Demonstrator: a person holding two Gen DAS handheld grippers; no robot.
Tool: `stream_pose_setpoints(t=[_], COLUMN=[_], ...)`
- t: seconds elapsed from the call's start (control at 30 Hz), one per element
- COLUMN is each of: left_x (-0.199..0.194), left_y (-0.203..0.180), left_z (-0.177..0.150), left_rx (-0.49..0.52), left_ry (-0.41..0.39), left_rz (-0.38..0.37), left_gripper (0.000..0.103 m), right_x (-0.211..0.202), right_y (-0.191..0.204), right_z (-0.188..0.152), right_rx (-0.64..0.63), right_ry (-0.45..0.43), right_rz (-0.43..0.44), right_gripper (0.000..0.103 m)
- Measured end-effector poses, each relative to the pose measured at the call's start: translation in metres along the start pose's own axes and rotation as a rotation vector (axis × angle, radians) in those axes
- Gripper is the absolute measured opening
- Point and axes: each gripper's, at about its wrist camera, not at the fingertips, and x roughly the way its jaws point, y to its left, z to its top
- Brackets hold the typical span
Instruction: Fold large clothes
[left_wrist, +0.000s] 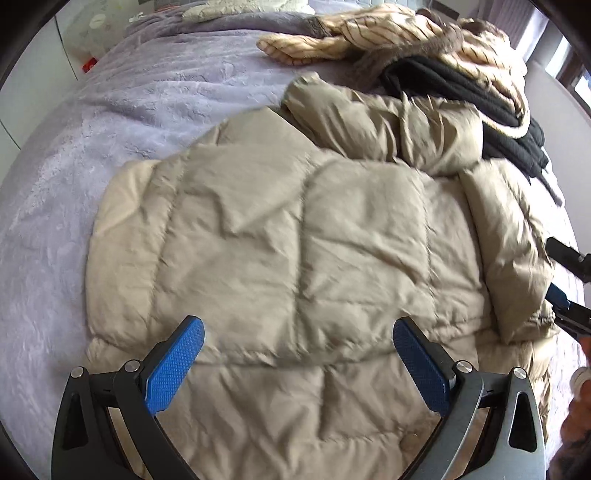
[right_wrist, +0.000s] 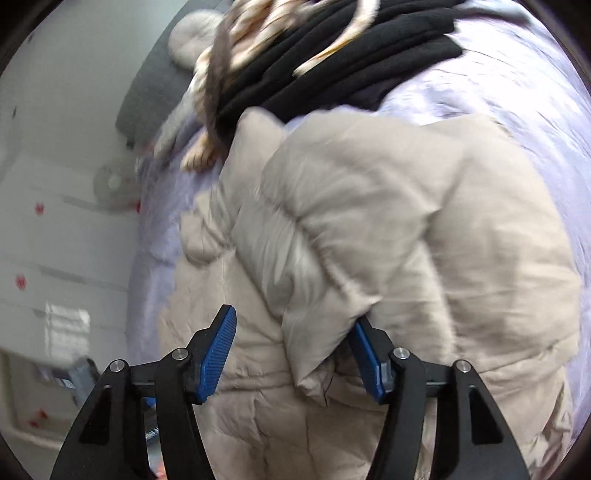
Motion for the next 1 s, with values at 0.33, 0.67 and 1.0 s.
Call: stream_pose_setpoints(t=[0.33, 0.67, 1.0], left_x=[-0.015, -0.025, 0.004], left_y=[0.031, 0.063, 0.028], left_z=[0.009, 0.014, 0.021], left_rx=[-0.124, -0.244, -0.22], left_ry=[-0.058, -0.079, -0.004], left_rz=[-0.192, -0.367, -0.534], left_gripper=[0.103, 0.103, 0.103], right_x=[0.008, 0.079, -0.046], right_y=[0.072, 0.114, -0.02], right_z=[-0.005, -0.079, -0.04], right_rx=[-0.333, -0.65, -0.188], right_ry=[-0.028, 0.242, 0.136], right_rz=[-0.03, -0.204, -0.186], right_gripper=[0.009, 0.047, 0.065])
